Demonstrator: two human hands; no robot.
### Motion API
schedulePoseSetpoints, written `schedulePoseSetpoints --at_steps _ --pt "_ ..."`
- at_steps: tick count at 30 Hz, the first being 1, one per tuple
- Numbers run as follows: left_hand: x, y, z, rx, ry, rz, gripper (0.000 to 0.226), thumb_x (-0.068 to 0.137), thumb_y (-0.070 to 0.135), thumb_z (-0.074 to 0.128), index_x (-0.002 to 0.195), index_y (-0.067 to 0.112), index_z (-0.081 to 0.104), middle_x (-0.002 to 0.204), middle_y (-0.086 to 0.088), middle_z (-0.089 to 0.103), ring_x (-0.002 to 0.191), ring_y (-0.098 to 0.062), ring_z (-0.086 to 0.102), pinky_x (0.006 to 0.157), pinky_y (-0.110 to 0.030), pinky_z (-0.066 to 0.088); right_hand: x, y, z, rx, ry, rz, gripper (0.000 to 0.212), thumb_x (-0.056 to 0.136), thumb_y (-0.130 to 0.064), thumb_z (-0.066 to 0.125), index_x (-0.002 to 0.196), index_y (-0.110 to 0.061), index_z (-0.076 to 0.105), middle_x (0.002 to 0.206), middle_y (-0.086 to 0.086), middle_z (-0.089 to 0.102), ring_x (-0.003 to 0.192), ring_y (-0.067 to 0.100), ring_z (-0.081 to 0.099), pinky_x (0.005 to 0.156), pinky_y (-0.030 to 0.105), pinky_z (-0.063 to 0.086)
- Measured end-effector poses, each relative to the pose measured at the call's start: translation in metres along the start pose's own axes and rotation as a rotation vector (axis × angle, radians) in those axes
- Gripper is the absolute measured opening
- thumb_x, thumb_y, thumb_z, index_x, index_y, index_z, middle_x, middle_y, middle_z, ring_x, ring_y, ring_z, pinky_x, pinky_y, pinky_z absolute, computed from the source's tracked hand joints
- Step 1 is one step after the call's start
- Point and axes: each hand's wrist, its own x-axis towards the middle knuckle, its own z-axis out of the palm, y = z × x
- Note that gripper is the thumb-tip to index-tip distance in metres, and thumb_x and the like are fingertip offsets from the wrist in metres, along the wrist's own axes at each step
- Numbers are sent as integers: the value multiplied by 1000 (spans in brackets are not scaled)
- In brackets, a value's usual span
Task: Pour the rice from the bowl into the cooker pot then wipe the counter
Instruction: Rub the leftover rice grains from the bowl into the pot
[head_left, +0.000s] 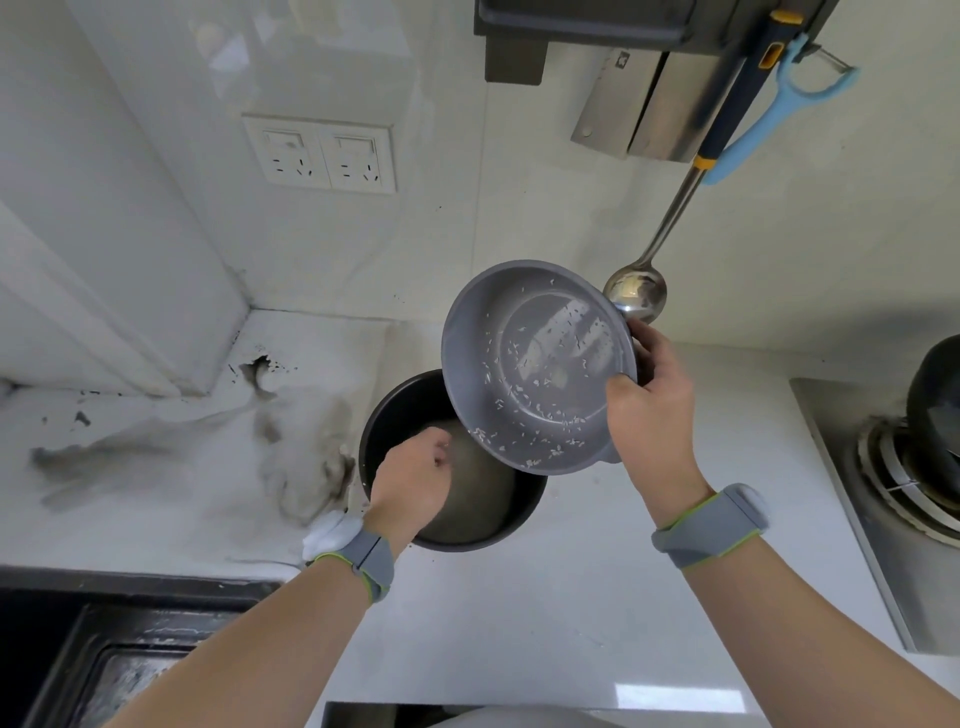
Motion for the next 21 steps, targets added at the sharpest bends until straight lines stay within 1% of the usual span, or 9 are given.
schedulePoseSetpoints --at_steps 2,5,8,11,13,15,17,19,21 --pt "-4 4 -1 153 9 35 35 98 25 51 131 33 61 114 7 71 102 -22 67 83 -31 52 -1 0 0 9 -3 7 67 76 -10 49 139 -30 61 115 -19 74 104 -1 71 79 16 57" --pt "-9 9 -4 300 36 89 22 98 25 47 109 32 64 104 6 70 87 -24 66 79 -39 59 -2 2 -1 12 -12 13 61 77 -8 49 128 -39 62 106 -25 76 100 -4 72 75 13 56" --pt "-12 9 -6 294 62 133 36 96 13 48 125 29 62 120 5 61 98 -25 63 80 -38 55 -1 7 -4 -8 -20 14 61 80 -5 50 128 -39 63 108 -22 76 99 -1 72 75 16 57" --pt "-13 15 -12 231 208 210 27 94 9 46 97 30 64 96 9 62 79 -20 60 65 -34 50 0 11 -7 -11 -20 29 65 78 -11 51 140 -27 61 117 -15 75 103 3 73 80 21 59" --pt "-12 22 -14 256 292 320 20 94 15 46 91 26 63 88 8 61 76 -20 57 63 -35 49 -2 13 -7 -12 -28 44 67 77 -13 51 142 -27 59 120 -14 74 106 6 72 85 28 61" --pt "-10 33 -15 264 348 453 28 95 29 42 99 21 68 95 3 65 84 -21 57 72 -36 50 -6 15 -6 -18 -50 56 68 77 -12 51 143 -28 58 121 -14 73 107 7 72 87 33 61" --pt "-7 48 -14 283 346 578 40 98 33 40 120 16 69 115 -2 67 100 -22 59 87 -33 51 -11 17 -3 -13 -83 65 68 78 -10 51 144 -27 56 118 -15 72 97 1 72 80 30 60" --pt "-2 64 -10 315 274 604 51 102 34 43 147 11 51 145 -9 55 132 -27 52 113 -38 43 -16 18 -1 -7 -133 75 68 81 -6 51 145 -29 55 116 -14 71 91 -3 71 74 25 59" --pt "3 82 -5 296 176 527 70 103 36 44 162 6 21 168 -15 25 156 -30 23 128 -42 21 -21 17 2 8 -205 81 71 82 -2 49 146 -30 56 117 -7 71 88 -2 71 68 19 57"
